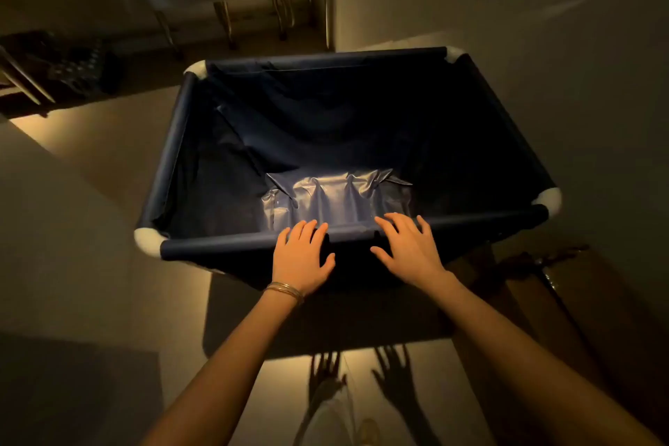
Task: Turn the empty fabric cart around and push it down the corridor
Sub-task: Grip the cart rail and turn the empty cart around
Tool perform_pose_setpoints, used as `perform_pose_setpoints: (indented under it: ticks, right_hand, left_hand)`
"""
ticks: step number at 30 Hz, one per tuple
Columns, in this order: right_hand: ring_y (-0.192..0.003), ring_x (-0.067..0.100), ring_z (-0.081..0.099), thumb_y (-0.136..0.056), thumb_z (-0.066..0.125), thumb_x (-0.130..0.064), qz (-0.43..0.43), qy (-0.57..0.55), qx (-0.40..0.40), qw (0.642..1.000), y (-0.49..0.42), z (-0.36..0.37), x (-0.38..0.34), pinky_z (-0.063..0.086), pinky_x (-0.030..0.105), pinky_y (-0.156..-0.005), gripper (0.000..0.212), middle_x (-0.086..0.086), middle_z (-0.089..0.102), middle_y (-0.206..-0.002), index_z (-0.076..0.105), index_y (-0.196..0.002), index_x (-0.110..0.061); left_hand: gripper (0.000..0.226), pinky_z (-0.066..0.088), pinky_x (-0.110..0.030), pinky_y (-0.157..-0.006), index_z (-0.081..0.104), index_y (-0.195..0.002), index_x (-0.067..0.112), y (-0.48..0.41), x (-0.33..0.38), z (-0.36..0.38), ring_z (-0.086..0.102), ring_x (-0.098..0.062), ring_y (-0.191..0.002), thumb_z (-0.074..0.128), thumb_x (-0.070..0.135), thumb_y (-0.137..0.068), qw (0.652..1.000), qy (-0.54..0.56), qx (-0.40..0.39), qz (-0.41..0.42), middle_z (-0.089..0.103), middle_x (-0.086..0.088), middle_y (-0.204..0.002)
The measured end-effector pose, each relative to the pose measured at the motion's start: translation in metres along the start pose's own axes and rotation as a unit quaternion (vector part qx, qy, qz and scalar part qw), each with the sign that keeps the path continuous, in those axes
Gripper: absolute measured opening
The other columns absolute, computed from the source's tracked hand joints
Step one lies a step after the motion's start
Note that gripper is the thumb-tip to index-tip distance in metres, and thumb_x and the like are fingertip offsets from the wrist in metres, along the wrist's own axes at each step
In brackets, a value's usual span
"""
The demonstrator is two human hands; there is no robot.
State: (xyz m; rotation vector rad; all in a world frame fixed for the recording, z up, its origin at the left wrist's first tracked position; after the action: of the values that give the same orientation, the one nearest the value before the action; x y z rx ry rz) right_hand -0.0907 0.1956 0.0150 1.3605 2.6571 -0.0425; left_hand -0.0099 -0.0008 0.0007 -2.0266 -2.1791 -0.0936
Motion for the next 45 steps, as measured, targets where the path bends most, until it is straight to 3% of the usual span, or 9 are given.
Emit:
perform_pose_setpoints:
  ticks: [5, 9, 12, 15, 22, 26, 31, 39, 45]
  right_hand:
    - [-0.13, 0.024, 0.034, -0.09, 0.045, -0.05, 0.032, 0.011, -0.04, 0.999, -0.021, 0.023, 0.012, 0.017, 0.052, -0.109, 0.057, 0.008, 0.044, -0.138, 0.036, -0.136, -0.019]
    - [-0.119, 0.024, 0.043, -0.089, 0.028, -0.058, 0.024, 0.022, -0.055, 0.998, -0.04, 0.036, 0.019, 0.02, 0.05, -0.108, 0.059, 0.006, 0.053, -0.126, 0.039, -0.134, -0.022]
    - [-0.103, 0.025, 0.05, -0.081, 0.017, -0.067, 0.029, 0.018, -0.048, 0.998, -0.052, 0.041, 0.018, 0.028, 0.046, -0.094, 0.069, 0.006, 0.06, -0.11, 0.051, -0.119, -0.021]
    - [-0.092, 0.028, 0.055, -0.08, 0.023, -0.066, 0.032, 0.032, -0.008, 0.999, -0.053, 0.048, 0.013, 0.035, 0.047, -0.083, 0.065, 0.007, 0.063, -0.098, 0.058, -0.104, -0.017]
    - [-0.084, 0.029, 0.056, -0.08, 0.025, -0.065, 0.029, 0.043, 0.004, 0.999, -0.054, 0.054, 0.0, 0.038, 0.047, -0.077, 0.063, 0.009, 0.064, -0.089, 0.06, -0.095, -0.014]
    - [-0.084, 0.029, 0.054, -0.08, 0.02, -0.07, 0.03, 0.022, 0.006, 0.999, -0.054, 0.06, -0.021, 0.031, 0.046, -0.08, 0.07, 0.009, 0.062, -0.088, 0.06, -0.095, -0.015]
    - [-0.09, 0.024, 0.051, -0.082, 0.027, -0.066, 0.025, -0.003, 0.004, 1.0, -0.057, 0.068, -0.051, 0.028, 0.044, -0.085, 0.06, 0.005, 0.061, -0.092, 0.059, -0.099, -0.018]
    - [-0.096, 0.024, 0.049, -0.083, 0.039, -0.061, 0.008, -0.024, -0.005, 1.0, -0.069, 0.071, -0.073, 0.026, 0.044, -0.088, 0.051, 0.006, 0.06, -0.097, 0.058, -0.104, -0.018]
    - [-0.095, 0.023, 0.051, -0.082, 0.034, -0.063, -0.016, -0.023, 0.001, 1.0, -0.083, 0.071, -0.074, 0.028, 0.044, -0.088, 0.054, 0.005, 0.061, -0.096, 0.059, -0.103, -0.019]
  left_hand:
    - [0.061, 0.034, -0.048, -0.104, 0.043, -0.133, 0.014, -0.02, -0.021, 0.024, 0.049, -0.028, -0.12, 0.061, 0.041, -0.08, 0.998, 0.013, -0.057, 0.031, 0.055, -0.011, -0.13]
    - [0.054, 0.047, -0.044, -0.087, 0.054, -0.121, 0.012, -0.028, -0.033, 0.036, 0.061, -0.029, -0.095, 0.066, 0.041, -0.077, 0.998, 0.012, -0.019, 0.051, 0.065, -0.009, -0.103]
    - [0.045, 0.047, -0.037, -0.075, 0.058, -0.112, 0.018, -0.034, -0.043, 0.04, 0.061, -0.024, -0.08, 0.047, 0.051, -0.083, 0.999, -0.001, 0.001, 0.033, 0.064, -0.003, -0.088]
    - [0.05, 0.044, -0.036, -0.069, 0.059, -0.106, 0.021, -0.035, -0.047, 0.044, 0.059, -0.022, -0.077, 0.036, 0.058, -0.082, 1.0, 0.0, 0.009, 0.018, 0.063, -0.002, -0.084]
    - [0.053, 0.042, -0.035, -0.064, 0.061, -0.101, 0.021, -0.031, -0.057, 0.044, 0.058, -0.021, -0.071, 0.036, 0.063, -0.081, 1.0, 0.013, 0.027, 0.0, 0.062, -0.002, -0.076]
    - [0.057, 0.043, -0.035, -0.067, 0.062, -0.101, 0.021, -0.022, -0.076, 0.042, 0.058, -0.022, -0.072, 0.034, 0.066, -0.08, 1.0, 0.008, 0.023, -0.01, 0.062, -0.003, -0.077]
    - [0.058, 0.043, -0.038, -0.071, 0.059, -0.101, 0.022, -0.009, -0.104, 0.038, 0.057, -0.023, -0.076, 0.032, 0.069, -0.079, 1.0, -0.001, 0.01, -0.024, 0.062, -0.004, -0.08]
    - [0.06, 0.043, -0.037, -0.073, 0.06, -0.101, 0.021, -0.002, -0.128, 0.032, 0.057, -0.025, -0.075, 0.031, 0.069, -0.079, 0.999, 0.003, 0.02, -0.038, 0.062, -0.006, -0.079]
    - [0.061, 0.044, -0.038, -0.072, 0.061, -0.1, 0.02, -0.004, -0.134, 0.032, 0.057, -0.025, -0.075, 0.031, 0.068, -0.078, 0.998, 0.004, 0.029, -0.055, 0.062, -0.006, -0.079]
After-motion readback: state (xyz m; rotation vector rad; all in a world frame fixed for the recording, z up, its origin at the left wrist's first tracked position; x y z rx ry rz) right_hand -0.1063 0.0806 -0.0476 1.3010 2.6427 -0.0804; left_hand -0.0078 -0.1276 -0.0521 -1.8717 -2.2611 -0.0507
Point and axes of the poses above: each hand's wrist, its own y-axis away from the middle knuckle, its own z-axis out of the palm, x = y × z, the point moved 1 cm from there along -y, towards the middle knuckle
